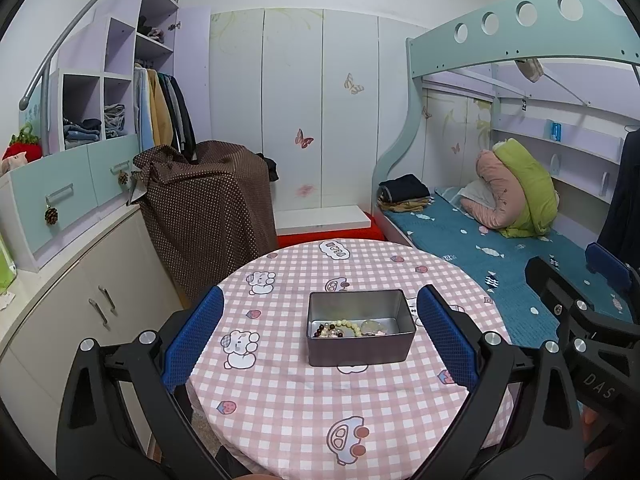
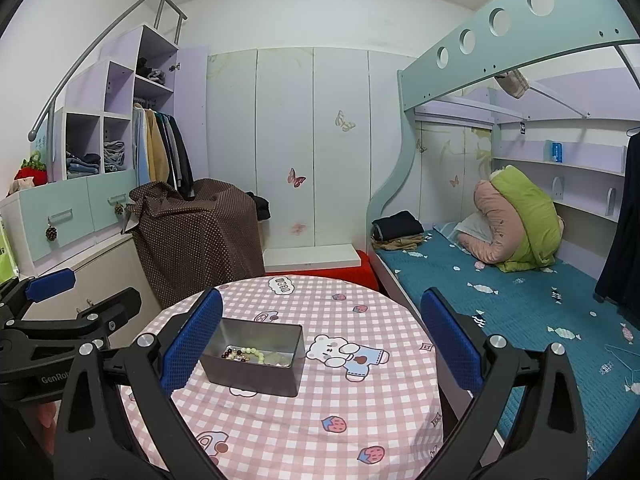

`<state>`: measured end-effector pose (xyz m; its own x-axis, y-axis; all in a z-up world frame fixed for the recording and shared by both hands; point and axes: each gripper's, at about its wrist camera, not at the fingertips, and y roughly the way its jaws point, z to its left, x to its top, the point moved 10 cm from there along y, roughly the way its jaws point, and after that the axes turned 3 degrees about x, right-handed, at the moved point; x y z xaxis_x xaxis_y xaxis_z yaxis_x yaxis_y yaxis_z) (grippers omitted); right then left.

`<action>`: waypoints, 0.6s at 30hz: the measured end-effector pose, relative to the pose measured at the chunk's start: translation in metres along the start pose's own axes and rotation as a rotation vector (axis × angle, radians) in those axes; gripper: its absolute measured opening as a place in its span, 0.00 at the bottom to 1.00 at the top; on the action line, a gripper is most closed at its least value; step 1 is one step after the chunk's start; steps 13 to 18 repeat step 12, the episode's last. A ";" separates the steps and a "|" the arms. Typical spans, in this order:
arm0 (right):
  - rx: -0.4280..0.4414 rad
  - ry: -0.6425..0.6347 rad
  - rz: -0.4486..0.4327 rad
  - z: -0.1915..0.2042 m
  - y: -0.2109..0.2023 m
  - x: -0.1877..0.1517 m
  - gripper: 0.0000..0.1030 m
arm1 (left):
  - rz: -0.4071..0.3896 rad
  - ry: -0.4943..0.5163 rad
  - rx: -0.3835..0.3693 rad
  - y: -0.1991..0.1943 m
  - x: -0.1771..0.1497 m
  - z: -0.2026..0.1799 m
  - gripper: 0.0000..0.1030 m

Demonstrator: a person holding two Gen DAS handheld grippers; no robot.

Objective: Organize jewelry

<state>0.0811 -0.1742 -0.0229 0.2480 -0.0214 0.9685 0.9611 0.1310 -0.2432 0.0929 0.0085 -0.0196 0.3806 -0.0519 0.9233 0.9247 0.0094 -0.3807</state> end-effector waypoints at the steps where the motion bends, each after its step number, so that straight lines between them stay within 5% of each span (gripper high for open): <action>1: 0.000 0.000 0.000 0.000 0.000 0.000 0.93 | -0.001 0.001 0.001 0.000 0.000 0.000 0.94; 18: 0.003 0.002 0.002 0.001 0.000 0.000 0.93 | 0.025 -0.009 -0.020 0.007 -0.004 0.000 0.94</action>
